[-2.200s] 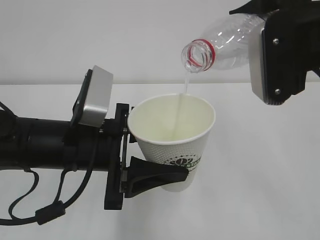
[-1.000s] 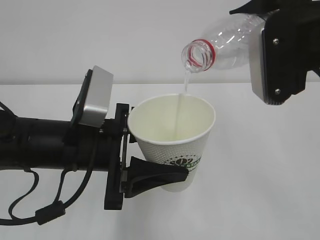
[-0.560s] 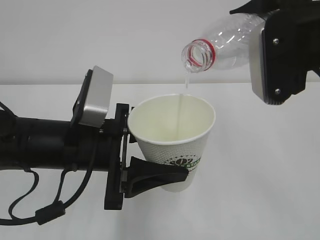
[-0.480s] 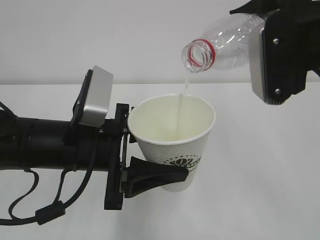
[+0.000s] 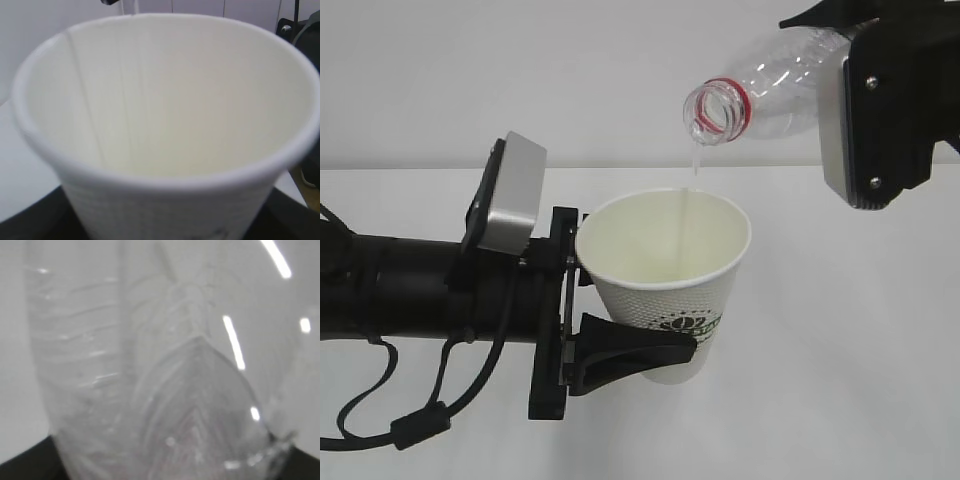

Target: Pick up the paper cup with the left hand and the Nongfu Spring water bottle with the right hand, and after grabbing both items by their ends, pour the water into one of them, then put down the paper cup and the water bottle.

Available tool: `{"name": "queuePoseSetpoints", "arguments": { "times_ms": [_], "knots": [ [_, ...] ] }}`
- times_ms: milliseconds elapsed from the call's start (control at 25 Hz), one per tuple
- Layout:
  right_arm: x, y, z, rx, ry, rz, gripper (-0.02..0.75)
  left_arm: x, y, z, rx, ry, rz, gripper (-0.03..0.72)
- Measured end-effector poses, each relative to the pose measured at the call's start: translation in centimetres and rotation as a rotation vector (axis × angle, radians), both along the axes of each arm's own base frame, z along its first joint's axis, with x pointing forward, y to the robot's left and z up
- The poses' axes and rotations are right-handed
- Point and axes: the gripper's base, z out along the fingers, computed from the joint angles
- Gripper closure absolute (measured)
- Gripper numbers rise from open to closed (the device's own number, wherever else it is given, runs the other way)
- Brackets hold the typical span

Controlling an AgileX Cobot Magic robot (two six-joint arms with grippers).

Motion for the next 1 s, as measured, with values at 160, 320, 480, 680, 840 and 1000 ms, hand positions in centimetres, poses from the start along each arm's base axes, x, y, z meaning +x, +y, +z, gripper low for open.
{"name": "queuePoseSetpoints", "arguments": {
  "times_ms": [160, 320, 480, 680, 840, 1000],
  "knots": [
    [0.00, 0.00, 0.00, 0.000, 0.000, 0.000, 0.267, 0.00, 0.00, 0.00, 0.000, 0.000, 0.000, 0.158],
    [0.00, 0.00, 0.00, 0.000, 0.000, 0.000, 0.267, 0.00, 0.00, 0.00, 0.000, 0.000, 0.000, 0.159],
    [0.00, 0.00, 0.00, 0.000, 0.000, 0.000, 0.267, 0.00, 0.00, 0.00, 0.000, 0.000, 0.000, 0.159],
    [0.00, 0.00, 0.00, 0.000, 0.000, 0.000, 0.267, 0.00, 0.00, 0.00, 0.000, 0.000, 0.000, 0.159],
    [0.00, 0.00, 0.00, 0.000, 0.000, 0.000, 0.268, 0.00, 0.00, 0.00, 0.000, 0.000, 0.000, 0.160],
    [0.00, 0.00, 0.00, 0.000, 0.000, 0.000, 0.268, 0.00, 0.00, 0.00, 0.000, 0.000, 0.000, 0.169]
  ]
}}
